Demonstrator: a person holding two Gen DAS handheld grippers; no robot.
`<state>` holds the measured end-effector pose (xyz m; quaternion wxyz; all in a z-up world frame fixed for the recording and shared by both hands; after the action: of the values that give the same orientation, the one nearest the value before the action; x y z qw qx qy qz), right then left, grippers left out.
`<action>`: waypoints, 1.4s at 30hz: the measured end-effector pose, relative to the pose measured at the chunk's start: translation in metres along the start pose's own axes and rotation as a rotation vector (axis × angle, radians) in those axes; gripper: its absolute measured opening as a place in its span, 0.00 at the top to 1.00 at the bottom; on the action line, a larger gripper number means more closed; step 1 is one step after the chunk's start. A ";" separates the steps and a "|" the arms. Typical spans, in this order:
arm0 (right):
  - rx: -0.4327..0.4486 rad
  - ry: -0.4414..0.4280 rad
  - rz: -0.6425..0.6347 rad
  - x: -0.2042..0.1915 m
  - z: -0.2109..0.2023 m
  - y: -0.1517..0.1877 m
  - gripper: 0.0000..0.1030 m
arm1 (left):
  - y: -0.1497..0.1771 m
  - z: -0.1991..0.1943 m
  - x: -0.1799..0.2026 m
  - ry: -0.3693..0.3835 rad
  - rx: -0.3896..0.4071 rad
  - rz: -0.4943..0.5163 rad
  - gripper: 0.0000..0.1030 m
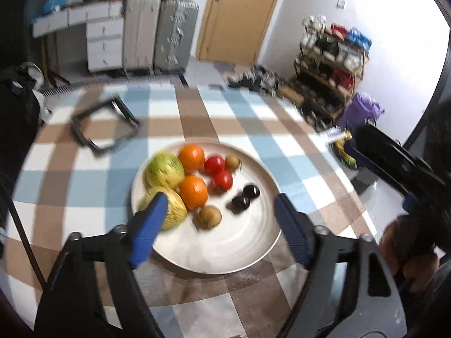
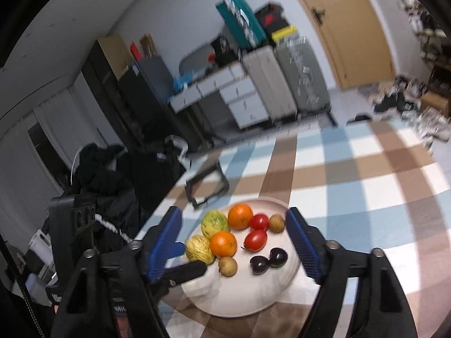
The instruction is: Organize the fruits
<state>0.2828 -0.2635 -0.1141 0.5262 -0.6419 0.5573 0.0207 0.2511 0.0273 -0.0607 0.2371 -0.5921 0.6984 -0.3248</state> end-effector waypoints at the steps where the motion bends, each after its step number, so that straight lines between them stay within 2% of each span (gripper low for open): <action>1: 0.044 0.005 -0.009 -0.005 -0.014 0.002 0.11 | -0.001 -0.010 0.001 -0.022 0.030 0.004 0.21; 3: 0.109 0.006 -0.025 -0.013 -0.036 0.007 0.04 | -0.003 -0.032 0.005 -0.067 0.093 0.020 0.20; 5: 0.164 0.010 -0.044 -0.021 -0.055 0.013 0.02 | -0.005 -0.051 0.008 -0.106 0.146 0.034 0.15; 7: 0.202 0.024 -0.074 -0.030 -0.070 0.021 0.00 | -0.004 -0.072 0.011 -0.153 0.213 0.046 0.01; 10: 0.263 0.058 -0.128 -0.041 -0.088 0.035 0.00 | 0.002 -0.098 0.017 -0.196 0.308 0.068 0.00; 12: 0.289 0.072 -0.156 -0.048 -0.096 0.045 0.00 | 0.007 -0.110 0.022 -0.220 0.340 0.084 0.00; 19: 0.436 0.118 -0.242 -0.062 -0.120 0.077 0.00 | 0.031 -0.130 0.028 -0.343 0.389 0.100 0.00; 24: 0.553 0.200 -0.345 -0.064 -0.131 0.110 0.00 | 0.056 -0.128 0.021 -0.355 0.385 0.094 0.00; 31: 0.554 0.275 -0.353 -0.049 -0.128 0.131 0.00 | 0.088 -0.111 0.015 -0.367 0.354 0.104 0.00; 42: 0.495 0.312 -0.371 -0.037 -0.106 0.135 0.00 | 0.116 -0.087 0.006 -0.350 0.340 0.088 0.00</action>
<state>0.1098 -0.2886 -0.1327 0.5692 -0.5807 0.4931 -0.3092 0.1097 0.0471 -0.0864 0.4644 -0.5601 0.6071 -0.3195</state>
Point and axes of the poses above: each gripper's, at about its wrist camera, not at the fingertips, and z roughly the way its jaws point, x to its right, y to its underside, the point moved 1 cm from there along z, roughly the way its jaws point, and after that the axes turned 15 degrees about z, right-handed, at the moved point
